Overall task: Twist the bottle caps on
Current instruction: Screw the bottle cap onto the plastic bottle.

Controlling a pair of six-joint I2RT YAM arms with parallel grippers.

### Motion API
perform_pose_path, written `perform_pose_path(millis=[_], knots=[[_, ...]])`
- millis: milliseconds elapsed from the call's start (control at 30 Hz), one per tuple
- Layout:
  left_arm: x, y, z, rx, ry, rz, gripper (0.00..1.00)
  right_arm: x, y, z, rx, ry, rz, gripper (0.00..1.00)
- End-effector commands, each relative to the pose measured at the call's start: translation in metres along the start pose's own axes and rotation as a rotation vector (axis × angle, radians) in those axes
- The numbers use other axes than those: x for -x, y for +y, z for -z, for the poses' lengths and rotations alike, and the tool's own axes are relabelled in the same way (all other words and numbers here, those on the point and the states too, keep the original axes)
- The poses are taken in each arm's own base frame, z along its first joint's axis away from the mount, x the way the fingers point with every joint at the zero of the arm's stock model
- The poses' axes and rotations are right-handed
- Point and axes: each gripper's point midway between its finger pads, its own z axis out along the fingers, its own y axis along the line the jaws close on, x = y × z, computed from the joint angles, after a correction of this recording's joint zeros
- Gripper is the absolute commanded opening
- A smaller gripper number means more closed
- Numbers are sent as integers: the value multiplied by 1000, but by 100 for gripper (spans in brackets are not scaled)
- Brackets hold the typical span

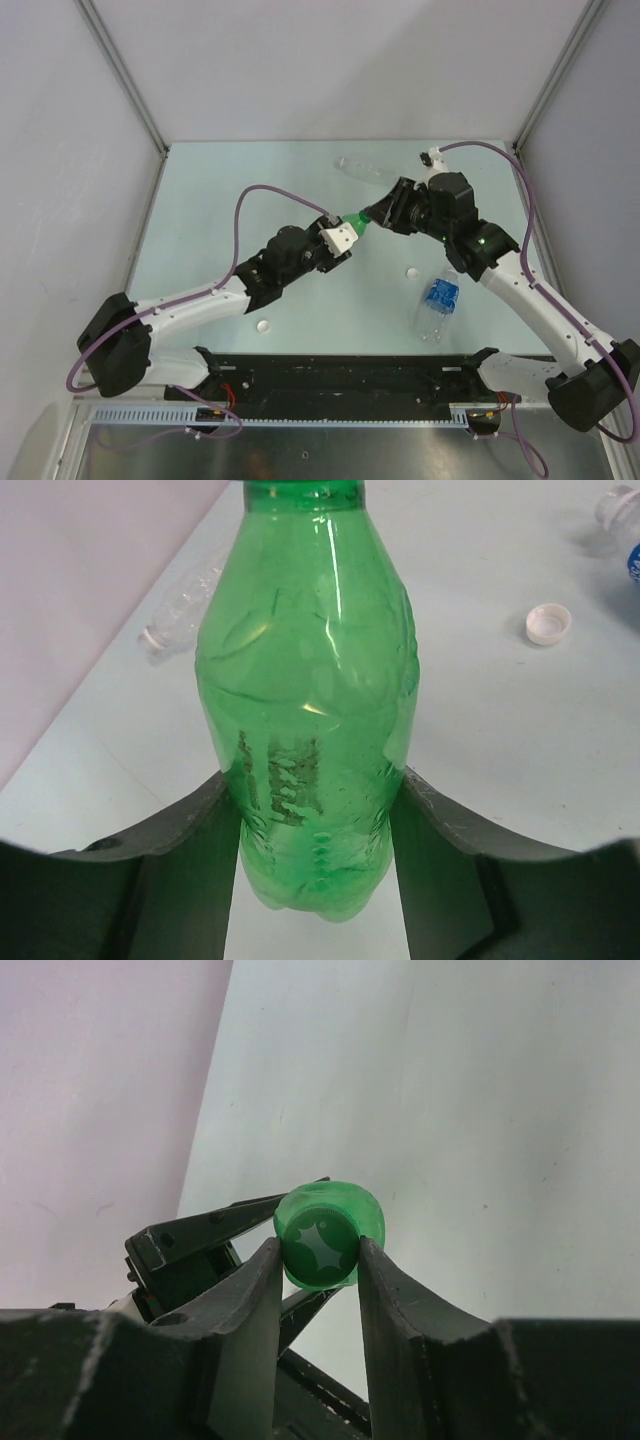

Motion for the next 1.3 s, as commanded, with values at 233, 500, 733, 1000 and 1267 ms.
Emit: perform_pose_path(millis=[233, 500, 733, 1000, 1267], knots=[[92, 11, 1, 52, -305, -26, 0, -15, 6, -11, -3, 92, 61, 0], [101, 20, -2, 83, -314, -86, 0, -22, -8, -21, -96, 125, 1, 0], [103, 16, -10, 58, -318, -101, 0, -29, 7, -33, -67, 156, -45, 0], [100, 11, -13, 43, -318, -95, 0, -35, 9, -37, -61, 184, 3, 0], [93, -7, -18, -32, -328, -21, 0, -34, 16, -24, -43, 171, 73, 8]])
